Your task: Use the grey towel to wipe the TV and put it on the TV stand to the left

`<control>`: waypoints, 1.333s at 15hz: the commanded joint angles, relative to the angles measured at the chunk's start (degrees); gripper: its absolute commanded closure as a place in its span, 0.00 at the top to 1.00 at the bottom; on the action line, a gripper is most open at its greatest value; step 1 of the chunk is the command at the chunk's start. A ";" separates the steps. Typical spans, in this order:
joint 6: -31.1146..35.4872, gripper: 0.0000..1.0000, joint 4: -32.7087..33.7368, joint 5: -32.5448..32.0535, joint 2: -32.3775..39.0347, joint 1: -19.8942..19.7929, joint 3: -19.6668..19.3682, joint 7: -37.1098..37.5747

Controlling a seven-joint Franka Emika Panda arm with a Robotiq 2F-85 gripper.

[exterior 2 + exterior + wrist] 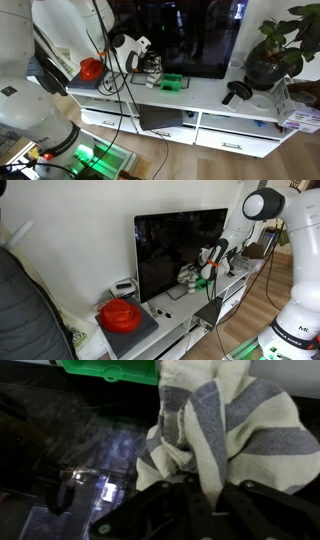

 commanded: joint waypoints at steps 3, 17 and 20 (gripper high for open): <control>-4.09 0.02 1.96 1.51 0.95 5.04 1.26 -2.16; -17.14 0.02 7.33 -3.13 2.25 17.45 1.55 -8.42; -15.44 0.02 6.91 -2.23 1.91 16.71 0.68 -7.60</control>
